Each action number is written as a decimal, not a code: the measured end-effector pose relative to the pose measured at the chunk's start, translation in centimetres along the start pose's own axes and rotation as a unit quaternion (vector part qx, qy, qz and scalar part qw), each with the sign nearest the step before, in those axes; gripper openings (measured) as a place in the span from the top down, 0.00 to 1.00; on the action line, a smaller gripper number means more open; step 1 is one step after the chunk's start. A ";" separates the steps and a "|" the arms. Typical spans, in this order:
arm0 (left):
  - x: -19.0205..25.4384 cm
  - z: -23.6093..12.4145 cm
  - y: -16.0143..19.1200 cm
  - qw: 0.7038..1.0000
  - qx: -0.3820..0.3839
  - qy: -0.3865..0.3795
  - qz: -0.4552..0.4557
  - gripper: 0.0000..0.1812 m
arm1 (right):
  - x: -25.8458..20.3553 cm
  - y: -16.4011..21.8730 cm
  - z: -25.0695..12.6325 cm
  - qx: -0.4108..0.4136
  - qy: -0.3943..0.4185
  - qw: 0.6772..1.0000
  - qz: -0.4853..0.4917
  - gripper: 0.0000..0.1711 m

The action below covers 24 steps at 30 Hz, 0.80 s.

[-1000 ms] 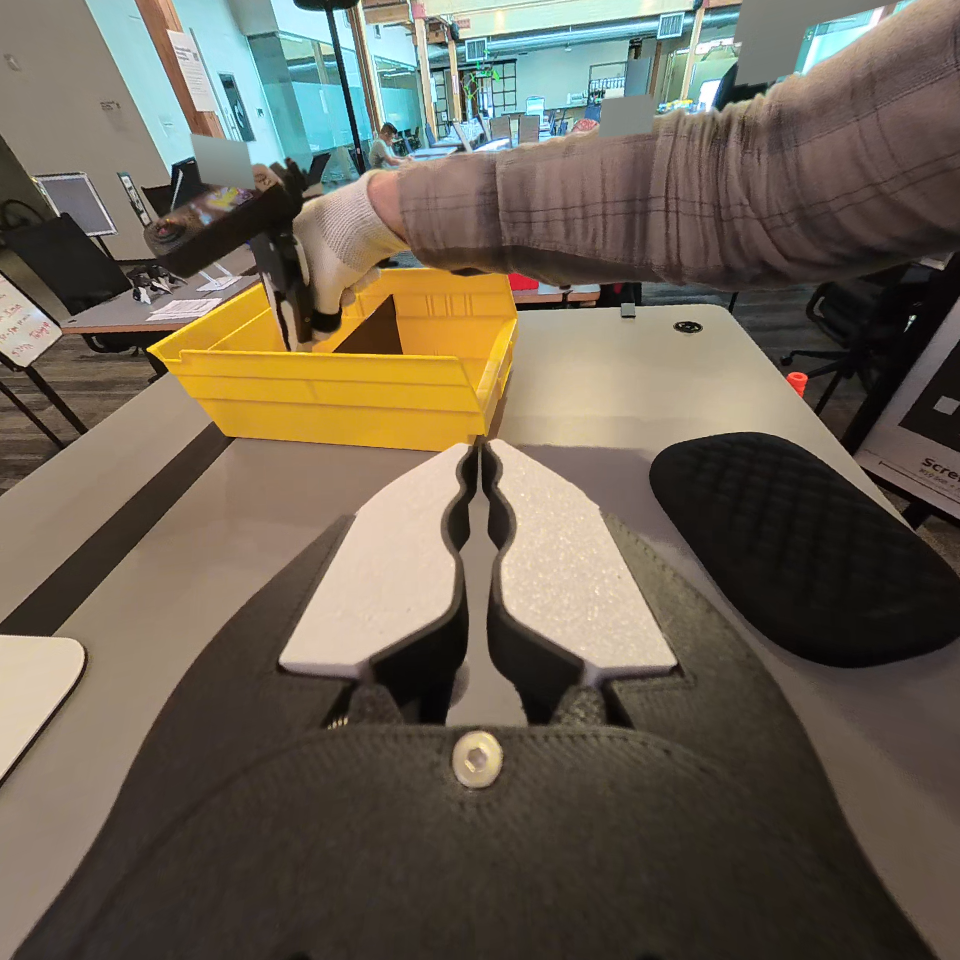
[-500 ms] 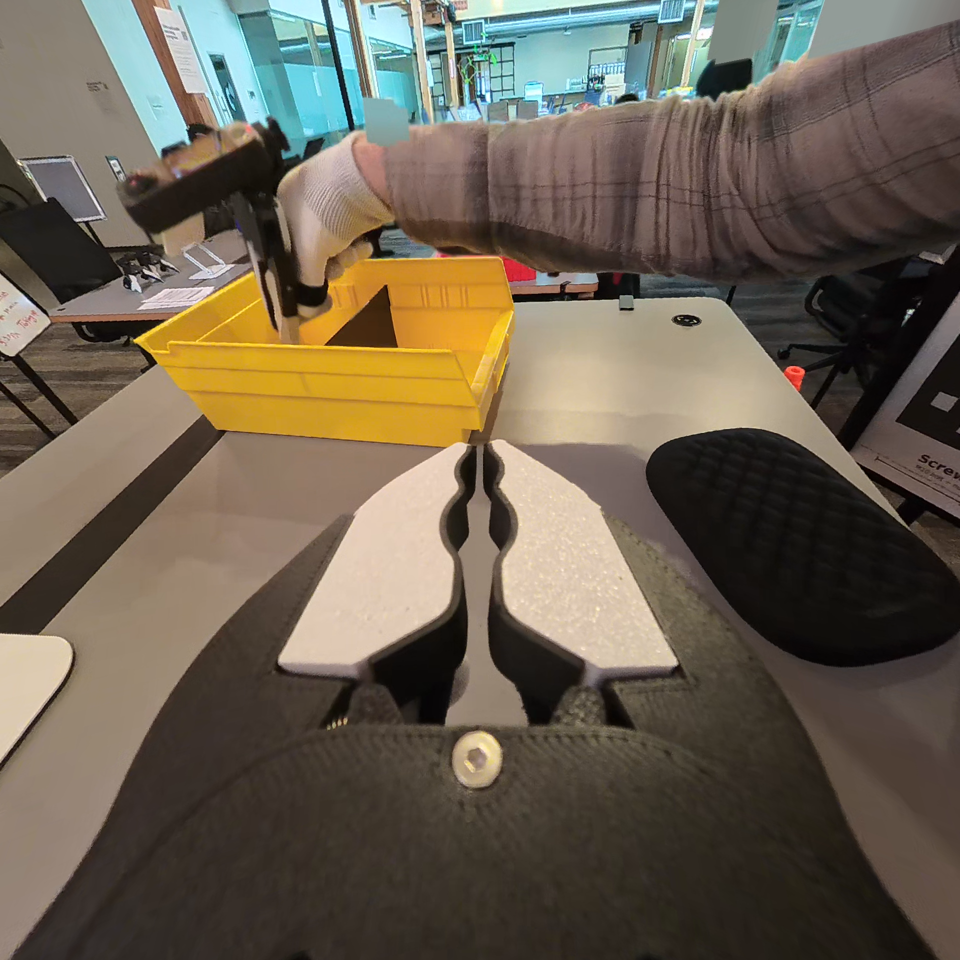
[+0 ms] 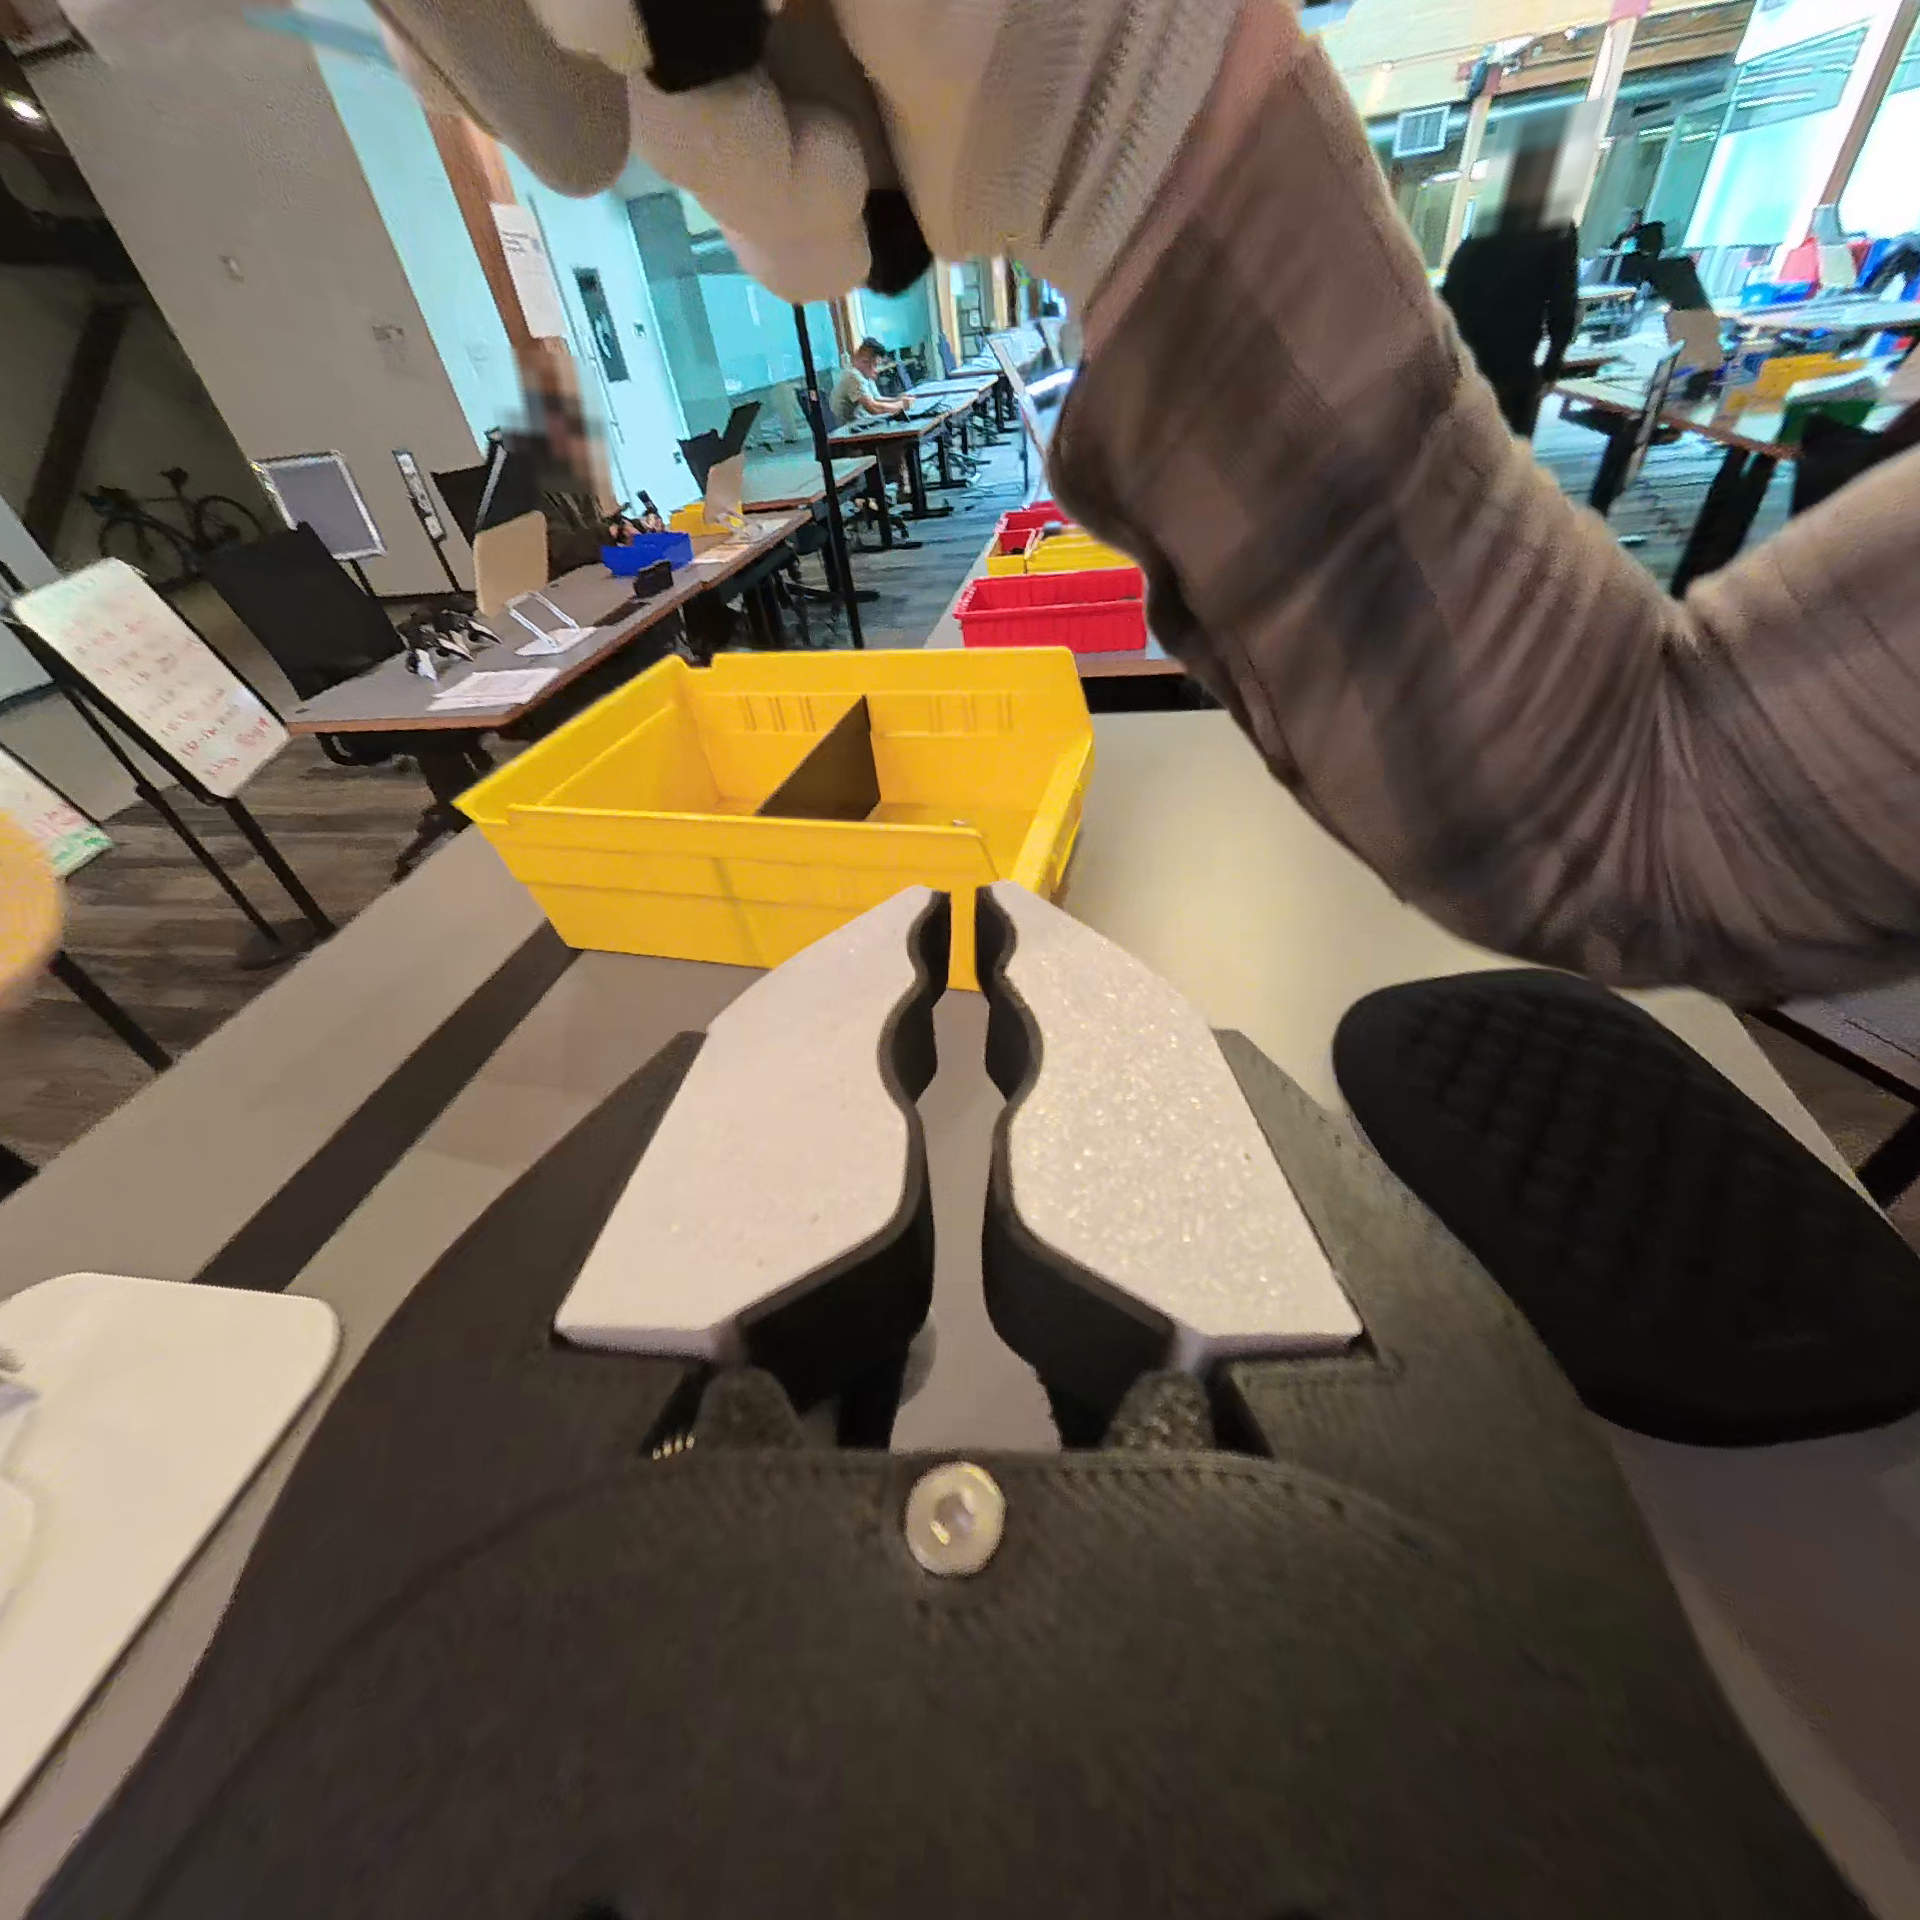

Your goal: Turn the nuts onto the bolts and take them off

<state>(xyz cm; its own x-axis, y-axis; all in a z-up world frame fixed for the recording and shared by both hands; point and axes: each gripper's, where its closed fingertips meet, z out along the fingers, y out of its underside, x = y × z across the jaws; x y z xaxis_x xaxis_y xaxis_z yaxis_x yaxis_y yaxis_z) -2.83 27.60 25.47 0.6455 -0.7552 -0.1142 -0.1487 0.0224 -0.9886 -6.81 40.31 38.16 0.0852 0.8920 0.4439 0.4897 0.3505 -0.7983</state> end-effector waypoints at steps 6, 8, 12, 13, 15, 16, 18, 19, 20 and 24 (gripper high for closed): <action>-3.1 -4.0 -4.5 0.997 0.017 -0.073 0.033 0.92 | -3.7 -5.9 0.6 0.144 -0.010 0.990 0.014 0.97; -4.6 -6.0 -6.0 0.993 0.019 -0.108 0.045 0.91 | -4.2 -5.7 1.1 0.158 -0.014 0.987 0.026 0.97; -8.4 -10.7 -8.1 0.980 0.018 -0.191 0.053 0.90 | -4.0 -4.5 2.2 0.144 -0.003 0.989 0.024 0.97; -9.7 -12.0 -8.0 0.973 0.003 -0.223 0.053 0.90 | -3.7 -4.2 2.4 0.137 0.007 0.990 0.021 0.96; -12.4 -14.6 -7.2 0.956 -0.044 -0.283 0.057 0.89 | -3.4 -3.3 2.8 0.118 0.012 0.993 0.018 0.96; -13.7 -16.0 -6.4 0.948 -0.074 -0.307 0.048 0.87 | -3.3 -2.9 3.0 0.114 0.012 0.993 0.020 0.96; -15.8 -18.6 -4.4 0.930 -0.136 -0.342 0.018 0.86 | -3.1 -2.5 3.1 0.116 0.006 0.993 0.028 0.96; -16.6 -19.8 -3.2 0.921 -0.165 -0.352 0.001 0.86 | -3.0 -2.4 3.1 0.119 0.005 0.992 0.032 0.96; -17.3 -21.2 -1.8 0.908 -0.196 -0.370 -0.015 0.85 | -2.8 -2.3 3.1 0.120 0.006 0.992 0.033 0.96; -18.9 -26.2 3.5 0.856 -0.278 -0.431 -0.072 0.84 | -2.4 -0.9 3.8 0.091 0.017 0.995 0.029 0.96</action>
<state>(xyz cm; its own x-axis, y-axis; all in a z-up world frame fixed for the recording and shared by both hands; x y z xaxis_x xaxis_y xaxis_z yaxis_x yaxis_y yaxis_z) -35.18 24.83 26.78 0.9640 0.0444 -0.2623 -0.2006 -0.5263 -0.8263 -10.79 38.95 36.25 0.1394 0.9034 0.4054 0.3179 0.3469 -0.8824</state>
